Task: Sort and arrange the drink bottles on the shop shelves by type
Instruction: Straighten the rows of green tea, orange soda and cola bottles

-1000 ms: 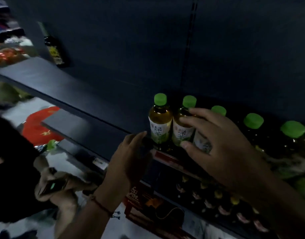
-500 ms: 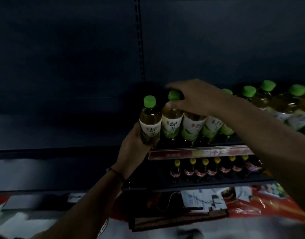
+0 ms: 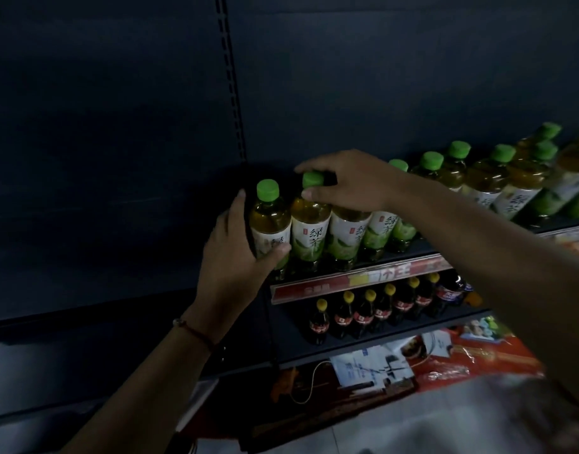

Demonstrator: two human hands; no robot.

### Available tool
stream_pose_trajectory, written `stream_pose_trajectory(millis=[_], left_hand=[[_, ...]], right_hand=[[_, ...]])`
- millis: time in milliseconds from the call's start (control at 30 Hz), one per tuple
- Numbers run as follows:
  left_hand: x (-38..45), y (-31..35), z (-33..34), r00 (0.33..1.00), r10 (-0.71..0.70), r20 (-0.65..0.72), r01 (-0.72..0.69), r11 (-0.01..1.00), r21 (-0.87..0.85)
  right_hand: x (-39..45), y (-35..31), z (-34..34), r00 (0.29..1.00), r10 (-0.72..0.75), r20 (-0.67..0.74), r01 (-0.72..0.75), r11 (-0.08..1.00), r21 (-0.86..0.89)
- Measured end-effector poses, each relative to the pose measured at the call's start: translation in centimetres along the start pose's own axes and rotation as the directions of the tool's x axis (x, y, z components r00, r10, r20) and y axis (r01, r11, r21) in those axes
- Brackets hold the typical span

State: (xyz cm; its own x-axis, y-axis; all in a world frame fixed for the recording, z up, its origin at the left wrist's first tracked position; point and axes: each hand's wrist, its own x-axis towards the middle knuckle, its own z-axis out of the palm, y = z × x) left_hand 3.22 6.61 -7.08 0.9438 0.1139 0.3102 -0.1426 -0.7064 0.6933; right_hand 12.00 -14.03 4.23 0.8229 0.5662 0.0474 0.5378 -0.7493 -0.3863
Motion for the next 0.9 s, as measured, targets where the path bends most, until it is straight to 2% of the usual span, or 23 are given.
stream_pose_trajectory(millis=[67, 100, 133, 200, 300, 400, 567, 700, 800, 900], left_hand=[[0.8, 2.6, -1.8, 0.968, 0.213, -0.133, -0.180, 0.958, 0.222], [1.4, 4.0, -2.5, 0.938, 0.312, -0.153, -0.255, 0.916, 0.308], [2.2, 5.0, -3.0, 0.913, 0.387, -0.131, -0.316, 0.872, 0.374], [4.2, 6.6, -3.2, 0.892, 0.452, 0.006, -0.398, 0.780, 0.483], [6.4, 7.9, -1.8, 0.881, 0.388, 0.270, -0.470, 0.660, 0.586], [7.1, 7.9, 0.0, 0.876, 0.311, 0.370, -0.483, 0.597, 0.641], [7.3, 7.8, 0.7, 0.903, 0.265, 0.339, -0.426, 0.657, 0.622], [7.3, 7.9, 0.8, 0.910, 0.266, 0.318, -0.412, 0.668, 0.620], [7.3, 8.1, 1.0, 0.915, 0.244, 0.321, -0.401, 0.630, 0.665], [6.8, 8.8, 1.8, 0.915, 0.270, 0.300, -0.403, 0.572, 0.715]], right_hand=[[-0.9, 0.3, 0.1, 0.999, -0.014, -0.037, 0.014, 1.000, -0.005], [-1.4, 0.6, 0.1, 0.998, -0.021, -0.059, 0.020, 1.000, -0.022], [-2.1, 0.9, -0.2, 0.997, -0.023, -0.077, 0.020, 0.999, -0.044], [-3.3, 1.8, -0.7, 0.996, -0.004, -0.085, -0.005, 0.994, -0.109], [-4.0, 3.0, -1.0, 0.999, 0.013, -0.051, -0.028, 0.953, -0.301], [-4.0, 3.8, -0.8, 0.995, -0.028, -0.091, -0.011, 0.918, -0.396], [-3.6, 5.4, -0.2, 0.984, -0.125, -0.128, 0.058, 0.900, -0.431], [-3.2, 6.1, 0.6, 0.971, -0.161, -0.176, 0.065, 0.888, -0.455], [-3.3, 6.7, 1.0, 0.962, -0.188, -0.197, 0.085, 0.895, -0.438], [-4.0, 7.8, 0.2, 0.952, -0.231, -0.198, 0.160, 0.933, -0.322]])
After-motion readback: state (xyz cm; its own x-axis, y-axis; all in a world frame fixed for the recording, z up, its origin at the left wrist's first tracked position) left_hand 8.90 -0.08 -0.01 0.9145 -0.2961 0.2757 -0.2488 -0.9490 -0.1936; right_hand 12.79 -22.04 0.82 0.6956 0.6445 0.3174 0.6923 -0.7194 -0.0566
